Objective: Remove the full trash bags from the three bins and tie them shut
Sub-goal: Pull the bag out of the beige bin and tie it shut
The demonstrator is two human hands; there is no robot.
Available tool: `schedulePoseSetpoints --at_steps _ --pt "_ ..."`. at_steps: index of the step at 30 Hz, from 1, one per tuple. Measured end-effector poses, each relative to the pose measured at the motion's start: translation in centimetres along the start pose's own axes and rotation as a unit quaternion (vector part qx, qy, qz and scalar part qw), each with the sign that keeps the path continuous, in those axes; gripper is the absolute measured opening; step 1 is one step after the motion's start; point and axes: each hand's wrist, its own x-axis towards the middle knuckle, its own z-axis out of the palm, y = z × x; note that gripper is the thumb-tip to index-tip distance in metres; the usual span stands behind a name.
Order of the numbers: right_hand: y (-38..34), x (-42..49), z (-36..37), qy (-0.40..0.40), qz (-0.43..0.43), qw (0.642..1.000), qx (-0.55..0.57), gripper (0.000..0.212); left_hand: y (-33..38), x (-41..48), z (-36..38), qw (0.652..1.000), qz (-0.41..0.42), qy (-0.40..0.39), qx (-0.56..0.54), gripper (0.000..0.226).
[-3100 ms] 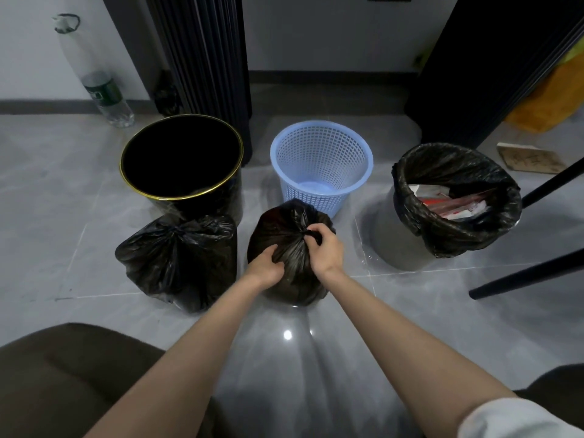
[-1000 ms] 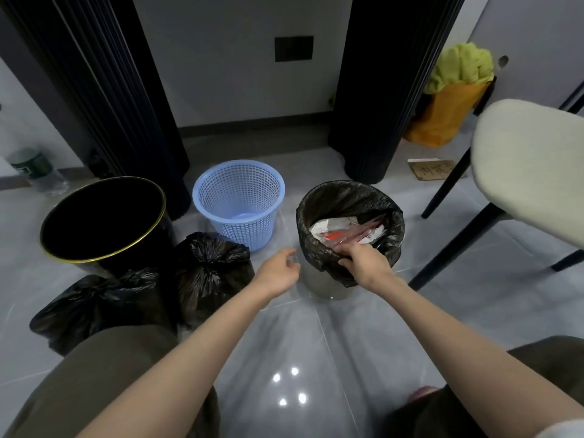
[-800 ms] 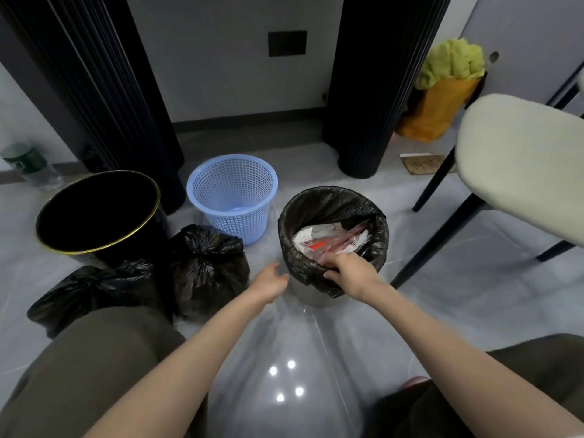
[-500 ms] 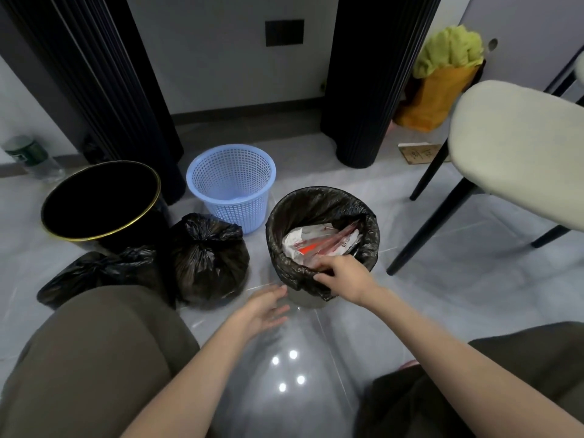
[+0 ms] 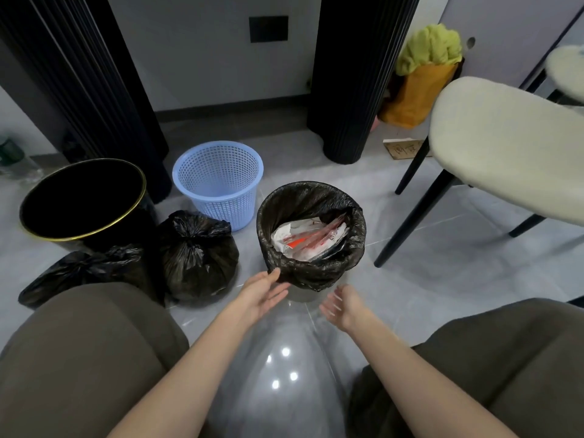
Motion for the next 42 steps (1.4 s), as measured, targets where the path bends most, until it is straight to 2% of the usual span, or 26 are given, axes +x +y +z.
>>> schedulePoseSetpoints --at_steps 2,4,5,7,9,10,12,15,18,20,21,23,25,26,28,31,34,37,39,42 --pt "0.6 0.4 0.4 -0.059 0.054 0.996 0.045 0.012 -0.1 -0.5 0.1 1.000 0.004 0.017 0.018 0.010" --pt "0.6 0.8 0.9 -0.095 0.072 0.990 0.078 0.021 0.1 -1.1 0.0 0.999 0.011 0.024 0.036 0.012" --pt "0.5 0.9 1.1 -0.103 0.067 0.989 0.081 0.019 0.1 -1.2 0.0 0.999 0.013 0.023 0.037 0.012" --pt "0.3 0.7 1.3 -0.099 0.061 0.990 0.082 0.010 0.5 -1.6 -0.2 0.999 0.015 0.024 0.036 0.013" --pt "0.0 0.5 1.2 -0.059 0.045 0.994 0.077 0.006 0.7 -2.0 -0.2 0.998 0.018 0.028 0.052 0.009" --pt "0.0 0.4 1.0 -0.027 0.024 0.996 0.082 0.006 0.8 -2.2 -0.2 0.997 0.020 0.029 0.065 0.007" --pt "-0.4 -0.1 1.0 0.032 -0.042 0.993 0.103 0.008 1.1 -2.7 -0.1 0.996 0.028 0.025 0.083 0.021" --pt "-2.1 -1.7 1.5 0.077 -0.198 0.974 0.076 0.019 2.1 -3.3 0.5 0.999 0.025 -0.001 0.037 0.040" --pt "-4.8 -4.3 2.4 0.079 -0.332 0.940 -0.009 0.027 3.8 -3.8 1.6 0.999 0.029 -0.025 0.008 0.050" --pt "-6.8 -6.3 2.4 0.059 -0.403 0.910 -0.070 0.026 4.8 -4.3 2.2 0.999 0.037 -0.036 0.019 0.047" --pt "-7.7 -7.4 2.3 0.052 -0.441 0.889 -0.114 0.022 5.4 -4.6 2.3 0.998 0.042 -0.037 0.036 0.045" --pt "-9.4 -8.9 1.6 0.048 -0.511 0.821 -0.252 0.014 6.6 -4.6 2.3 0.995 0.054 -0.023 0.086 0.041" --pt "-11.1 -9.8 1.1 0.073 -0.511 0.752 -0.410 0.014 7.9 -4.1 2.2 0.991 0.054 0.011 0.123 0.032" --pt "-12.0 -10.0 0.9 0.088 -0.496 0.734 -0.455 0.014 8.5 -3.9 2.2 0.990 0.045 0.029 0.134 0.023" --pt "-13.7 -10.3 0.9 0.103 -0.495 0.720 -0.477 0.014 9.5 -3.4 2.3 0.986 0.027 0.054 0.158 0.008" --pt "-16.0 -9.3 1.8 0.118 -0.513 0.692 -0.494 0.026 10.5 -2.2 2.5 0.981 0.004 0.066 0.183 0.015" --pt "-17.8 -6.0 2.8 0.122 -0.433 0.702 -0.553 0.046 11.4 -0.2 2.6 0.982 -0.030 0.072 0.175 0.029" --pt "-18.9 -3.2 3.3 0.114 -0.344 0.734 -0.574 0.051 11.8 2.0 2.3 0.980 -0.053 0.092 0.167 0.039" --pt "-19.5 -2.3 3.7 0.099 -0.294 0.778 -0.546 0.051 11.9 3.4 2.2 0.981 -0.055 0.100 0.156 0.028" --pt "-20.1 -1.1 4.0 0.084 -0.237 0.820 -0.514 0.034 11.8 5.4 1.6 0.981 -0.055 0.114 0.144 0.012"
